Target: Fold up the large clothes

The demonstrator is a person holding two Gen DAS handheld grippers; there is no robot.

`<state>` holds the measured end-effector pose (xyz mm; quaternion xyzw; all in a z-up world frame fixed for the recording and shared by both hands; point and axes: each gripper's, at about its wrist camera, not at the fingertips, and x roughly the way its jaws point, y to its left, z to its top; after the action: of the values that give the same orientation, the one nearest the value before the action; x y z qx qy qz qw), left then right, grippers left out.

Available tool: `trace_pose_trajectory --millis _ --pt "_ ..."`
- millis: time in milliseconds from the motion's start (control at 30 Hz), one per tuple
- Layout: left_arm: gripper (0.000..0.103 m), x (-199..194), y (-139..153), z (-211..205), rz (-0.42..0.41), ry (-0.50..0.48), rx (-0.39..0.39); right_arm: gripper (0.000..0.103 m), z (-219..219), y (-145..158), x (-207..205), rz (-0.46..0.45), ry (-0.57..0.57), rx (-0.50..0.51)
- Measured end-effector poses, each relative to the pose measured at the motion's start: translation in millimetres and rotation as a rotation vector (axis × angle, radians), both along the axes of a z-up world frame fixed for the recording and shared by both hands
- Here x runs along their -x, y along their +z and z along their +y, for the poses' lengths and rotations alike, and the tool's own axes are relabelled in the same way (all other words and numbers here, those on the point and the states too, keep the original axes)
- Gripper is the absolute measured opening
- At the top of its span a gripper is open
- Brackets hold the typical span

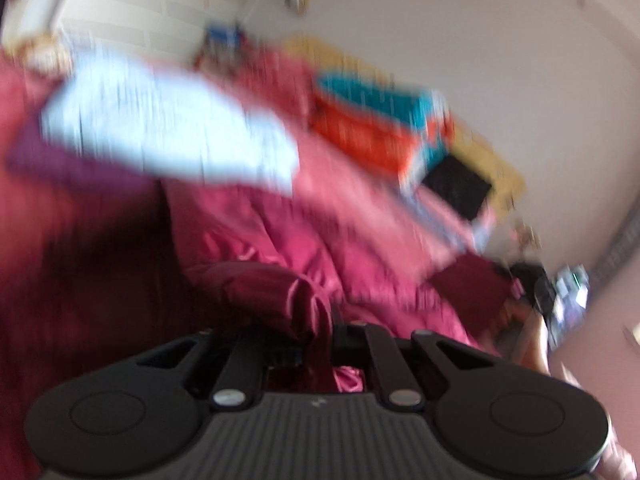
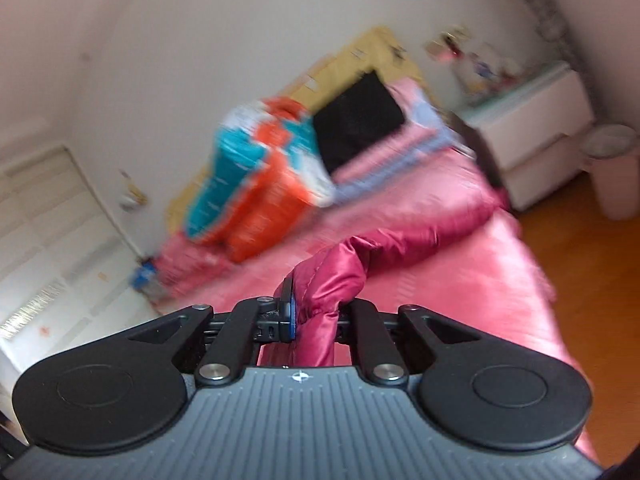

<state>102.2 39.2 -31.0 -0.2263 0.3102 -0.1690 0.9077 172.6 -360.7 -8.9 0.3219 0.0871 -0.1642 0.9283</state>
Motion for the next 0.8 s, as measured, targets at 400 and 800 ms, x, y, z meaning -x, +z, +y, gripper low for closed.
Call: trace_pose_trajectory --millis 400,800 --pt "0.006 80.1 -46.4 -56.8 0.244 -0.328 -0.013 0.077 11.8 -68.9 85.6 0.215 -0.02 -0.11" --pt "0.006 118.2 -35.8 -62.1 0.216 -0.421 -0.036 0.103 64.9 -14.1 162.6 0.155 0.099 -0.05"
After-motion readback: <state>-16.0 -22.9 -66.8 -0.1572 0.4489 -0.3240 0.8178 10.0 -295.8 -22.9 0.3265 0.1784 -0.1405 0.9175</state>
